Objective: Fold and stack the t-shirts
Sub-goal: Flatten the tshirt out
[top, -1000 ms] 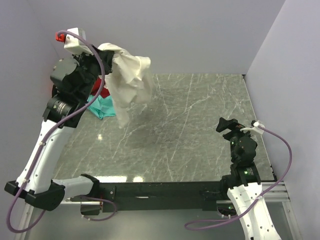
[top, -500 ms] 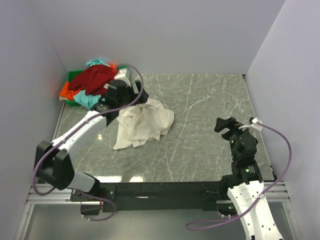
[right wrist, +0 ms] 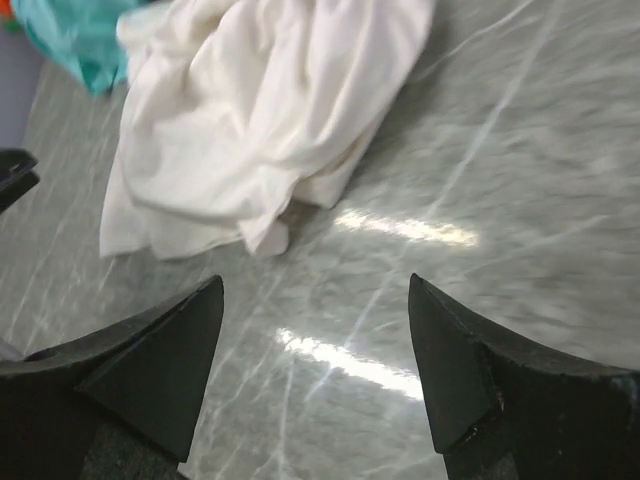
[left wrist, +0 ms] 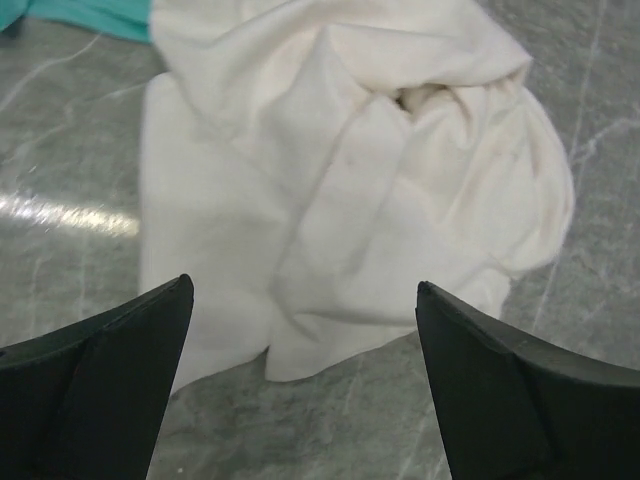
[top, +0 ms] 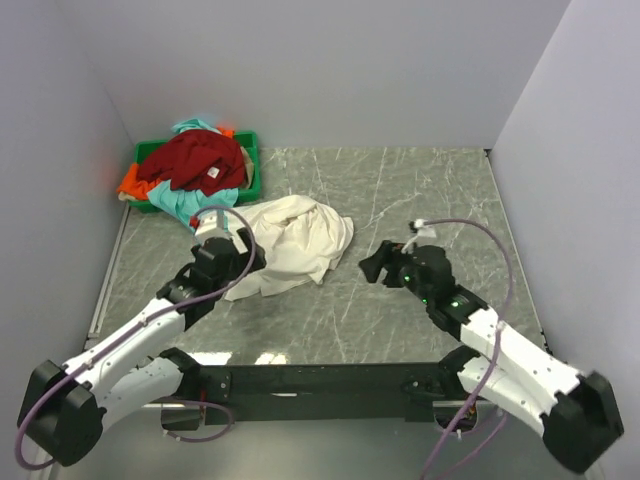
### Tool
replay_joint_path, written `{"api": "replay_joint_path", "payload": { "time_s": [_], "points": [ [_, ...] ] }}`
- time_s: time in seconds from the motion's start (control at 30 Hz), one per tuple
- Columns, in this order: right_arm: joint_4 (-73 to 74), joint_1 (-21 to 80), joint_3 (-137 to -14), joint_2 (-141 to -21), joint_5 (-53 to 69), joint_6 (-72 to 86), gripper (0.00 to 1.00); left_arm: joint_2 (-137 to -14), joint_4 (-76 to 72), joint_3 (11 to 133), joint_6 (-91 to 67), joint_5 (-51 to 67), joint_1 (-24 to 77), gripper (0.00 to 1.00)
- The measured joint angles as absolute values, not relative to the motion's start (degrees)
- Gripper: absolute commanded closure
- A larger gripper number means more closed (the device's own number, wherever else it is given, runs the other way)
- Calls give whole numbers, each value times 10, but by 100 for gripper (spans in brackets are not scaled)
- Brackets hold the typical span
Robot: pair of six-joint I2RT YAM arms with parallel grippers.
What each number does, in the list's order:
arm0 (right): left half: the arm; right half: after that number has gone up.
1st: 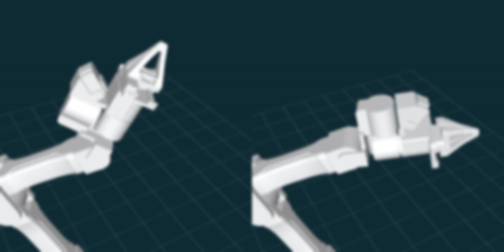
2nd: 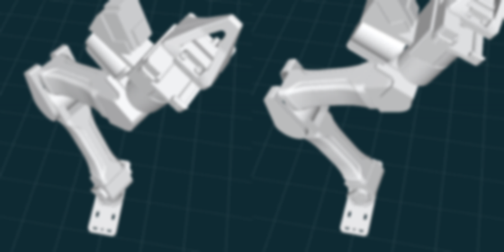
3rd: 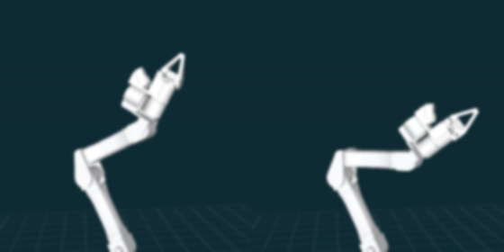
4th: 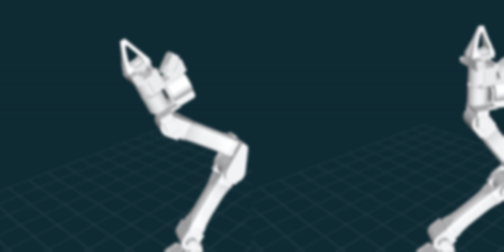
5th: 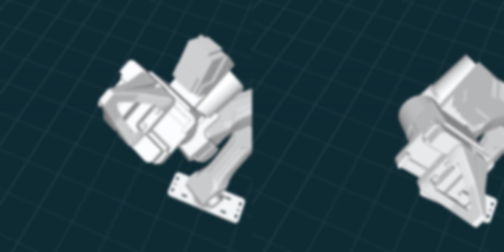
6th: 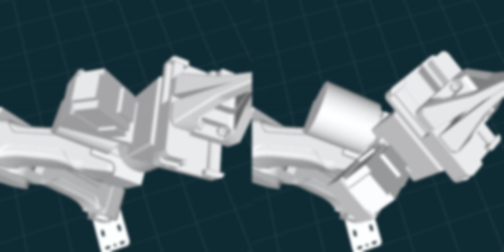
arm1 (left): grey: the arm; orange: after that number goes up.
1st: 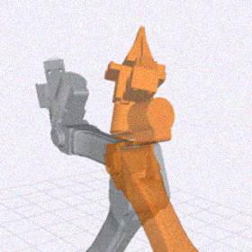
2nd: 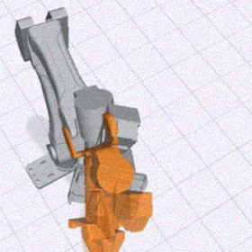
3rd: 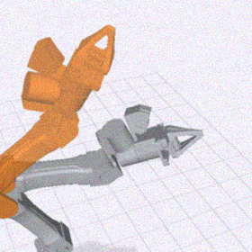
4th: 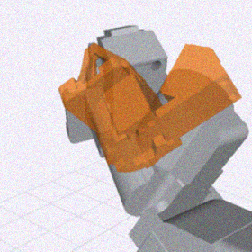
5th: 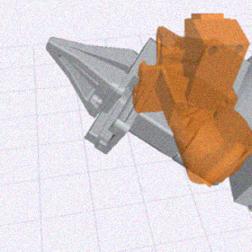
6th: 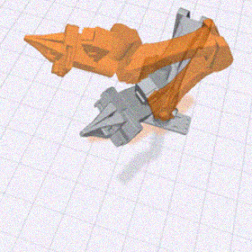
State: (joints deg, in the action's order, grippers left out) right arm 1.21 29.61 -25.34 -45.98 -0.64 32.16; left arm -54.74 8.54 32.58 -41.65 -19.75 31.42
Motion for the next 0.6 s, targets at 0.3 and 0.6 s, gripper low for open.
{"api": "replay_joint_path", "payload": {
  "time_s": [0.3, 0.6],
  "points": [
    [-70, 441, -298, -657, -26, 362, 21, -532, 122, 241, -506, -257, 312, 0],
    [-119, 457, -367, -787, -25, 369, 32, -609, 107, 240, -520, -258, 302, 4]
  ]
}}
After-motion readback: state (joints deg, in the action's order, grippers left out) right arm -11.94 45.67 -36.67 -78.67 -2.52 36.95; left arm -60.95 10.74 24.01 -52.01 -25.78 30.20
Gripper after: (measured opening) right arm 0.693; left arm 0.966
